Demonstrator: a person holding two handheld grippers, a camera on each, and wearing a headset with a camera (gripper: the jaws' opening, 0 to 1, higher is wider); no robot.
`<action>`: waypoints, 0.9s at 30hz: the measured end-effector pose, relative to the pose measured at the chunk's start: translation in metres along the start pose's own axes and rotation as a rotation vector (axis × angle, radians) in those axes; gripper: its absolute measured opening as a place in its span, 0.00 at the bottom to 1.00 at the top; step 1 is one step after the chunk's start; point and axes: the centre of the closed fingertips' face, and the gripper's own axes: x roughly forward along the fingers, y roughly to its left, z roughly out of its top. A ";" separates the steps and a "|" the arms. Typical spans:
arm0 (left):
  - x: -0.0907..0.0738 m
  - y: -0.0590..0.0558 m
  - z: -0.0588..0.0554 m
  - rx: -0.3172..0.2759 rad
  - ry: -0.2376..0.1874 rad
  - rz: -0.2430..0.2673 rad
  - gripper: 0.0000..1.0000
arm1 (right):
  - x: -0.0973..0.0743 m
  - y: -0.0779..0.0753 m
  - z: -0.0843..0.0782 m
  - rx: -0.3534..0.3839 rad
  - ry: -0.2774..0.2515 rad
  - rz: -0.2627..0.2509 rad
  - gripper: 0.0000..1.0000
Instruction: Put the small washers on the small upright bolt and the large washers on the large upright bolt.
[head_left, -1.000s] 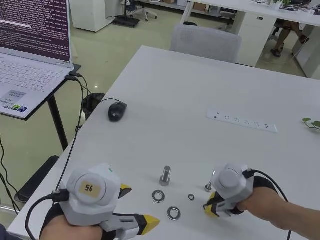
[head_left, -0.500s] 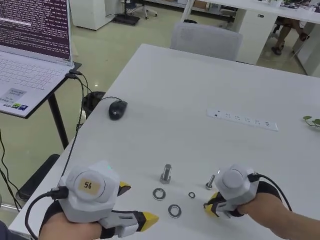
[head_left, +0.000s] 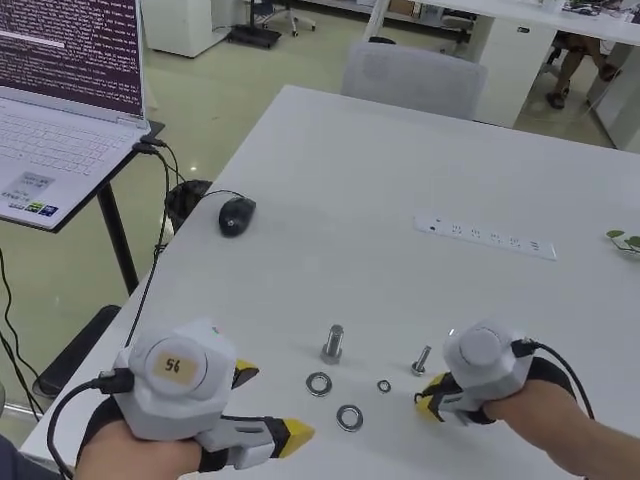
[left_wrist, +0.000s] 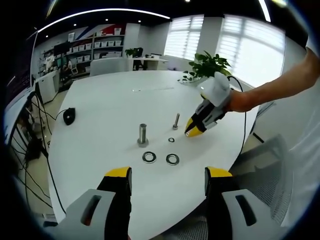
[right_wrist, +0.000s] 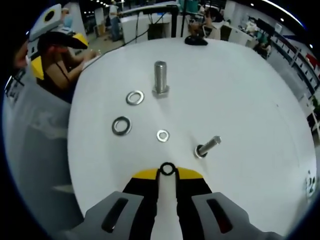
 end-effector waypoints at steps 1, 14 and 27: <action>0.000 0.000 0.000 0.000 0.000 0.000 0.58 | -0.004 -0.003 0.001 0.002 -0.006 -0.011 0.13; 0.003 -0.003 0.002 0.005 -0.001 -0.010 0.58 | -0.035 -0.041 0.033 0.006 -0.083 -0.103 0.13; 0.002 0.001 0.002 -0.002 -0.003 -0.004 0.58 | -0.028 -0.047 0.039 -0.025 -0.057 -0.087 0.13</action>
